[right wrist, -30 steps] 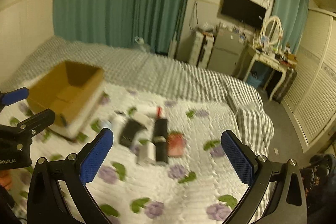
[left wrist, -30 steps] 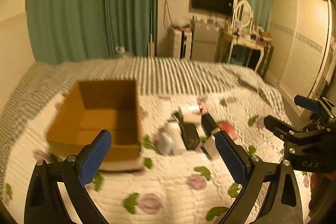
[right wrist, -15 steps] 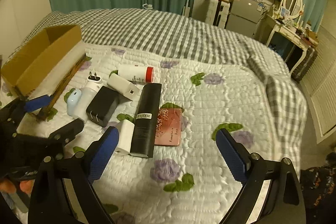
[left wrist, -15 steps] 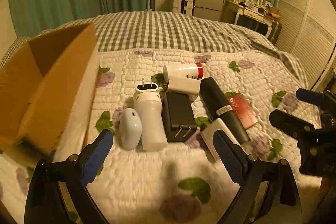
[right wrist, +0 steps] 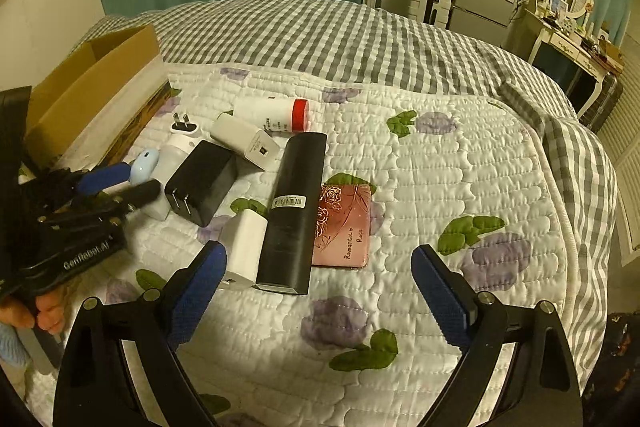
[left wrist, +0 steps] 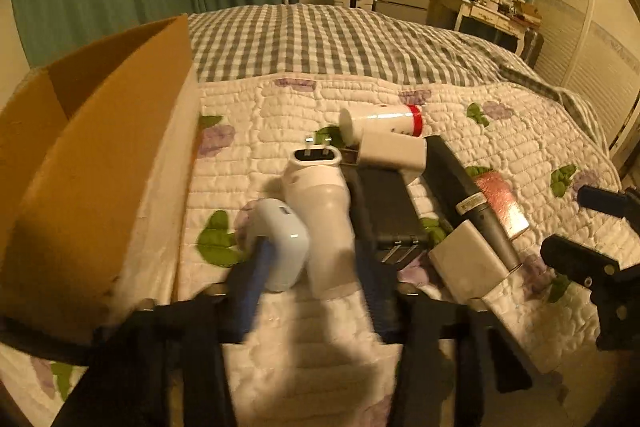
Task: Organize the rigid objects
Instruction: 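Grasp the light blue earbud case with the left gripper while the right gripper grasps the white square charger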
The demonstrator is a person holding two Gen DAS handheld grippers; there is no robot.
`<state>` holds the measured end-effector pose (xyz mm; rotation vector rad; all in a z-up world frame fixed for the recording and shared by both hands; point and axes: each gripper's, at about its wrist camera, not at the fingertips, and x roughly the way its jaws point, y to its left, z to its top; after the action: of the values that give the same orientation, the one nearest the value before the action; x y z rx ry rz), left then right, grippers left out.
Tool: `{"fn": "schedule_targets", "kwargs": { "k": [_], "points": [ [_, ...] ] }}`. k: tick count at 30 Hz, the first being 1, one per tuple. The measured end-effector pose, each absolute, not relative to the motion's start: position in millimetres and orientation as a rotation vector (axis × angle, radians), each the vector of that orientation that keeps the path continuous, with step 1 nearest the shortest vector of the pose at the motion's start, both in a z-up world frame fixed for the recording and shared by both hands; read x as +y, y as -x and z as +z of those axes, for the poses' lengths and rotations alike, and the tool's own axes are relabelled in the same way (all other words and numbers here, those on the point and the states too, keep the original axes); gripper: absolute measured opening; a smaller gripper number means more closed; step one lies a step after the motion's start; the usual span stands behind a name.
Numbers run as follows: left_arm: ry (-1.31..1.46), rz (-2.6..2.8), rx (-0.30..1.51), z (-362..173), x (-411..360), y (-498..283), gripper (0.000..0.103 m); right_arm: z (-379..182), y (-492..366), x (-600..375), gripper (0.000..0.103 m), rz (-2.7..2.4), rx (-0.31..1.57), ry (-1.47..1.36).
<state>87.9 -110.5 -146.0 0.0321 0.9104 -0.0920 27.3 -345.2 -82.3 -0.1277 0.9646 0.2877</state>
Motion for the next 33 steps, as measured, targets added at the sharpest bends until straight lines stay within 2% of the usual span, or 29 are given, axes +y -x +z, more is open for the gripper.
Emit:
{"fn": "schedule_targets", "kwargs": {
  "k": [3,9,10,15,18,20,22,29,30,31,32,33],
  "points": [
    [0.004,-0.090,0.926,-146,-101,-90,0.025,-83,-27,-343,0.094,0.284,0.966,0.138],
    [-0.053,-0.035,0.896,-150,-107,-103,0.025,-86,-25,-332,0.094,0.305,0.970,0.183],
    [-0.071,-0.025,0.895,-151,-108,-105,0.022,-88,-25,-330,0.094,0.310,0.974,0.192],
    [-0.091,-0.029,0.890,-149,-109,-100,0.020,-95,-24,-316,0.094,0.343,0.992,0.241],
    [-0.078,-0.047,0.877,-141,-108,-86,0.020,-101,-25,-305,0.086,0.369,1.006,0.277],
    [-0.072,-0.056,0.867,-135,-107,-76,0.019,-107,-28,-294,0.084,0.388,1.018,0.310],
    [-0.076,-0.069,0.867,-131,-108,-71,0.019,-115,-32,-284,0.075,0.397,1.035,0.340],
    [-0.055,-0.087,0.866,-126,-106,-64,0.019,-140,-41,-262,0.069,0.307,1.029,0.500],
    [-0.049,-0.087,0.868,-126,-105,-64,0.019,-141,-40,-262,0.061,0.293,1.022,0.514],
    [-0.044,-0.088,0.869,-126,-104,-63,0.019,-140,-38,-263,0.047,0.272,1.003,0.529],
    [-0.041,-0.088,0.870,-125,-104,-62,0.019,-138,-37,-266,0.041,0.268,0.991,0.526],
    [-0.038,-0.090,0.870,-124,-104,-61,0.019,-132,-35,-268,0.031,0.283,0.975,0.499]
  ]
}}
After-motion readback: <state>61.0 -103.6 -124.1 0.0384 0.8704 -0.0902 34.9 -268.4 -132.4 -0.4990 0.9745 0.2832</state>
